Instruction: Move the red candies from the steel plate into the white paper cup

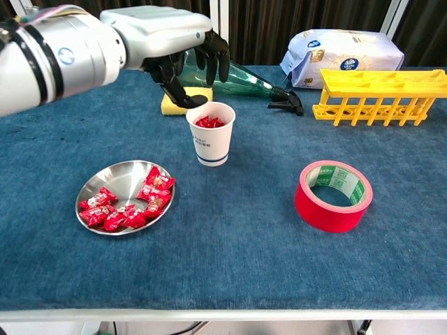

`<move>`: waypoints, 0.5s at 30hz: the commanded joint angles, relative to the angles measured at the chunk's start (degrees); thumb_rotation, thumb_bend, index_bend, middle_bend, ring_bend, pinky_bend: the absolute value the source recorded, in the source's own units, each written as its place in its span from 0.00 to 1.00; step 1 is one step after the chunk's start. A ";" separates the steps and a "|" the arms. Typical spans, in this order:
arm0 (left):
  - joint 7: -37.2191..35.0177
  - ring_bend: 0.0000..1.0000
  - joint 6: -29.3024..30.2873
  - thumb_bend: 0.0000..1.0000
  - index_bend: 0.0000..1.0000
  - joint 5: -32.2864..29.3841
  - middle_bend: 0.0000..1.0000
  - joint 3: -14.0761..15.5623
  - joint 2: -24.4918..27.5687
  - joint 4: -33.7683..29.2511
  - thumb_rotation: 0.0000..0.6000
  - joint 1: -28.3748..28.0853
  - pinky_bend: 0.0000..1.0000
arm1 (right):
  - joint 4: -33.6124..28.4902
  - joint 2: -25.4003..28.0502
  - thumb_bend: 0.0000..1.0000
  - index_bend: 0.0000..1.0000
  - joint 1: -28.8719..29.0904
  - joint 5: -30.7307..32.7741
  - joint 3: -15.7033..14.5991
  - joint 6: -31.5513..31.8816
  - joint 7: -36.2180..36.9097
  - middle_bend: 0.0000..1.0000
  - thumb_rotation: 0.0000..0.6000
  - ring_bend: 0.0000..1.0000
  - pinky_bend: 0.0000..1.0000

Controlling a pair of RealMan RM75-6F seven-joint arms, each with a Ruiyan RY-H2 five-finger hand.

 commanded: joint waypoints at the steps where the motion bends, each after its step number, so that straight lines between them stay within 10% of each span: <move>1: -0.38 0.28 4.98 0.32 0.36 4.01 0.36 2.83 4.18 -6.87 1.00 4.26 0.42 | -0.15 -0.18 0.24 0.00 0.03 -0.03 -0.10 -0.06 -0.48 0.01 1.00 0.00 0.00; 15: -4.44 0.26 7.06 0.29 0.34 13.27 0.31 15.72 11.16 -13.31 1.00 15.64 0.41 | -0.28 -1.03 0.24 0.00 0.20 -0.06 -0.45 -0.54 -2.49 0.01 1.00 0.00 0.00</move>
